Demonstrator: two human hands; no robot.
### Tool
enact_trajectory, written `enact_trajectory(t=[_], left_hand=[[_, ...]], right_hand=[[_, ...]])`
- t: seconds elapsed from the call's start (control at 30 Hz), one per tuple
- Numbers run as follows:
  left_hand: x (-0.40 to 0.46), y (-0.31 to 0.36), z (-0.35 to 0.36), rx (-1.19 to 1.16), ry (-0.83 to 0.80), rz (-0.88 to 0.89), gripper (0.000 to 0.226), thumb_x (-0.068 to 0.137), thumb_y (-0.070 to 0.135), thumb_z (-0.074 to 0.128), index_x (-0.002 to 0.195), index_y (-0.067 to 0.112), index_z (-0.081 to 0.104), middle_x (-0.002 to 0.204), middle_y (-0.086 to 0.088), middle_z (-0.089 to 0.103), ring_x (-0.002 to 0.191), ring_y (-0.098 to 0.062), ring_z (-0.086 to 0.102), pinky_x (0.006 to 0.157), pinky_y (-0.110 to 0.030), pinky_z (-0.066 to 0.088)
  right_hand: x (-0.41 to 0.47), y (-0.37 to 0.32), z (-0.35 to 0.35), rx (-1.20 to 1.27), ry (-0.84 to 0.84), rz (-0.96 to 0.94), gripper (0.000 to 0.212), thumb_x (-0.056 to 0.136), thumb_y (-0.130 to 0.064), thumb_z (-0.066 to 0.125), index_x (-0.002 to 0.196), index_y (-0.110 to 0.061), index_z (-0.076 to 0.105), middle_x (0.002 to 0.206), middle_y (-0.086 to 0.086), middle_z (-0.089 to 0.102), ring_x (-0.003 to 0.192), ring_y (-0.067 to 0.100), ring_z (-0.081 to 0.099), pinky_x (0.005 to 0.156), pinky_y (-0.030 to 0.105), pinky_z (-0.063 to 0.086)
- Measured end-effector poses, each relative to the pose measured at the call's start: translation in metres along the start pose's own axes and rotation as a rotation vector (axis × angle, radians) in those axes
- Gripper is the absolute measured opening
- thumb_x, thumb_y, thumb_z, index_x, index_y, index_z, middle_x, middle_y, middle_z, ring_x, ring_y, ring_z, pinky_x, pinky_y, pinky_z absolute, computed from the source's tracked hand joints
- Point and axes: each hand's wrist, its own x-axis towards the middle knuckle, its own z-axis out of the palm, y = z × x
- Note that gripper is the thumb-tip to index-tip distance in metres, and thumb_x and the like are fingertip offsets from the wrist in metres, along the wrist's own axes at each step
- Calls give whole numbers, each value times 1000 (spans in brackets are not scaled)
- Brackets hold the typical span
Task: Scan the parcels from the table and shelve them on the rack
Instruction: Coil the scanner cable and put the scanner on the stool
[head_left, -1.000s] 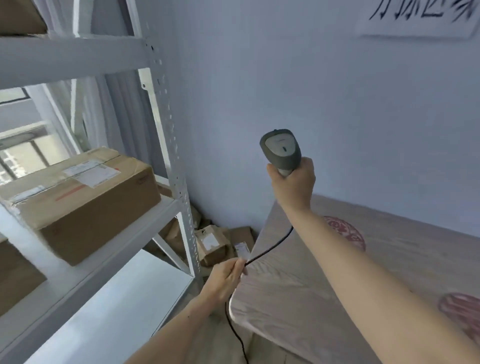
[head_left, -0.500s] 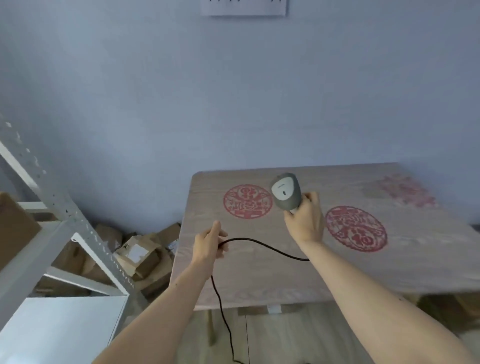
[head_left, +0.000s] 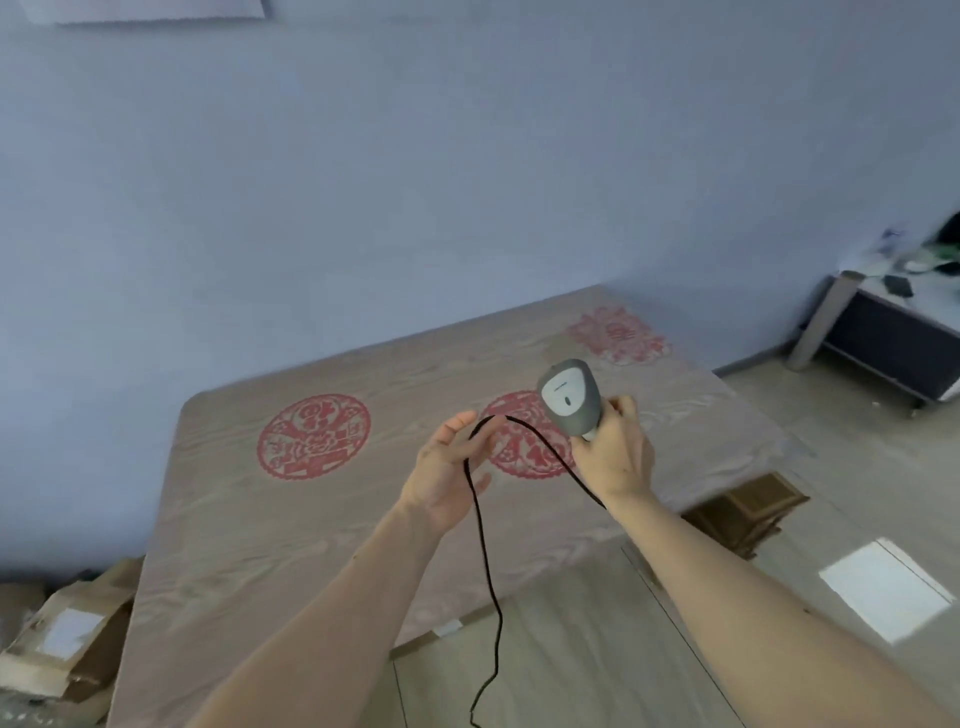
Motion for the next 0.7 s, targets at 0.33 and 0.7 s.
enact_trajectory(t=[0.33,0.7], left_hand=[[127,-90,186,11,-134,-100,30,101,-2,50,118,22,54,131,-9,68,97,-19,63,72,-35,50],[235,-177,357,317,-260,-164,30,106,2,39,124,3,63,107,2,77,68,-4,53,61,-16,41]], right_hand=[[82,189,-88,-16,77,176,27,84,-8,72,109,-4,65,110,13,59,87,35,65,73,43,54],[131,346,-142,-116,133,462,28,84,-21,75,106,-8,64,104,9,55,82,34,61,65,31,38]])
